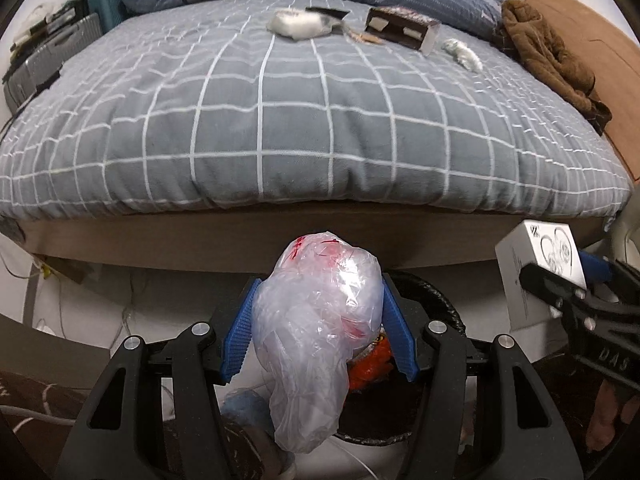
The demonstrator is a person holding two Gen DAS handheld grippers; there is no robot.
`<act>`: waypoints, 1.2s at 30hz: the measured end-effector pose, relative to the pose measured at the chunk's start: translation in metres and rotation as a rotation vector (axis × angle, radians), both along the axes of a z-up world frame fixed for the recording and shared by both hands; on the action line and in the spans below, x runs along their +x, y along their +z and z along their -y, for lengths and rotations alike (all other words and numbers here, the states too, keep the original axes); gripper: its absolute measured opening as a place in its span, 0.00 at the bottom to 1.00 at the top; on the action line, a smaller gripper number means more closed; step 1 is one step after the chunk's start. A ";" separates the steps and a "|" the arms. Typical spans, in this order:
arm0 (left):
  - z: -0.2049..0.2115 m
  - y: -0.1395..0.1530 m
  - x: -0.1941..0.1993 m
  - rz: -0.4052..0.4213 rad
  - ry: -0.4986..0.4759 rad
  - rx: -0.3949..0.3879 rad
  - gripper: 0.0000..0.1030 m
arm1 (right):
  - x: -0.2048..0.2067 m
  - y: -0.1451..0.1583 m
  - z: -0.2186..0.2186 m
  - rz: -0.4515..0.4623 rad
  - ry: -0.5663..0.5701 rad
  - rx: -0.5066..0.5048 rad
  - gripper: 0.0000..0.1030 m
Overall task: Collect trash
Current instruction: 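Carry the plastic bag and white card with both tools over the bin, then open the right tool to drop the white card into the bin, then open the left tool to drop the clear plastic bag into the bin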
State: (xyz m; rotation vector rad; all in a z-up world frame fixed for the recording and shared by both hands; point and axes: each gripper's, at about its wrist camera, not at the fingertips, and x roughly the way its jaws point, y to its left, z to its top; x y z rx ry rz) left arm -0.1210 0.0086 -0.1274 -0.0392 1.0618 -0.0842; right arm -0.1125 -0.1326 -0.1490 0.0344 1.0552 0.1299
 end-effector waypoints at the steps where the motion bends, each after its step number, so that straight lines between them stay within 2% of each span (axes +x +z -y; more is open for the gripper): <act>1: -0.001 -0.005 0.002 -0.010 -0.001 0.002 0.55 | 0.001 -0.003 -0.001 -0.006 0.001 -0.001 0.72; 8: -0.003 -0.029 0.007 -0.063 -0.005 0.015 0.55 | 0.009 -0.028 -0.007 -0.062 0.014 -0.015 0.72; 15: -0.019 -0.036 0.004 -0.083 0.033 0.020 0.55 | 0.014 -0.045 -0.021 -0.114 0.044 -0.015 0.72; 19: -0.026 -0.037 0.002 -0.084 0.054 0.018 0.55 | 0.017 -0.044 -0.027 -0.112 0.048 -0.039 0.74; 22: -0.025 -0.036 0.002 -0.085 0.052 0.015 0.55 | 0.016 -0.041 -0.028 -0.093 0.046 -0.048 0.84; 28: -0.014 -0.037 0.003 -0.087 0.027 0.008 0.55 | 0.014 -0.035 -0.008 -0.072 0.005 -0.060 0.92; 36: 0.016 -0.032 0.004 -0.079 -0.032 0.008 0.55 | 0.005 -0.026 0.021 -0.047 -0.048 -0.085 0.92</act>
